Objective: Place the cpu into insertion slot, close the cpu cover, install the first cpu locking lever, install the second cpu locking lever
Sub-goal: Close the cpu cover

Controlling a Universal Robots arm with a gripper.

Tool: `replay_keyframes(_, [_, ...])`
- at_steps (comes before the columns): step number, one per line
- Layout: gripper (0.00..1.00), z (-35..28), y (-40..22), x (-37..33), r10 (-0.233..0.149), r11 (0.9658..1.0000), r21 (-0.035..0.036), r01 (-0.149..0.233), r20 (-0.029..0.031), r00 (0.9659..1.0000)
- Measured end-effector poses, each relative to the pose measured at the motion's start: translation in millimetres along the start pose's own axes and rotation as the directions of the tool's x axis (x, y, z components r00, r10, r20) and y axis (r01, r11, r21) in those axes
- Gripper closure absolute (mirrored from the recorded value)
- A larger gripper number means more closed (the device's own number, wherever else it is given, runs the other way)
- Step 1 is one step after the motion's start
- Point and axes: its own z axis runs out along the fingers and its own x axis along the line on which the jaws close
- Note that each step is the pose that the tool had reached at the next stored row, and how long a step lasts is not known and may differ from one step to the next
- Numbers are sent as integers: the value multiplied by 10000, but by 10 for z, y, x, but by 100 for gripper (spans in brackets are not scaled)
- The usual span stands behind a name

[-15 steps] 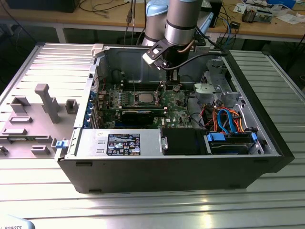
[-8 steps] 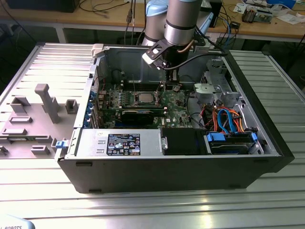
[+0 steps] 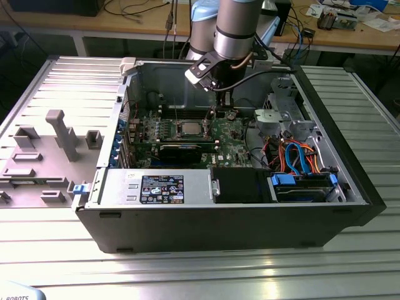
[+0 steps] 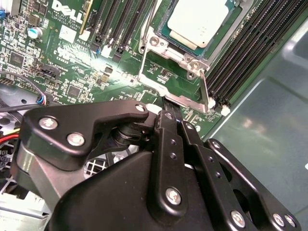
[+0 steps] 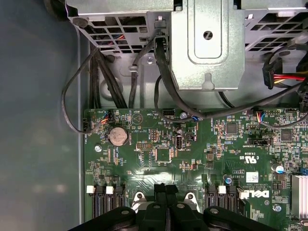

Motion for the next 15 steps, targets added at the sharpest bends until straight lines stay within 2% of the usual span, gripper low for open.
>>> replay_keyframes(5, [89, 0, -19, 0, 0, 10000, 0, 0, 0, 10000])
replay_keyframes(11, [89, 0, -104, -1, -1, 10000, -6, 1, 0, 10000])
replay_keyframes(15, [89, 0, -114, -1, -1, 10000, -5, 1, 0, 10000])
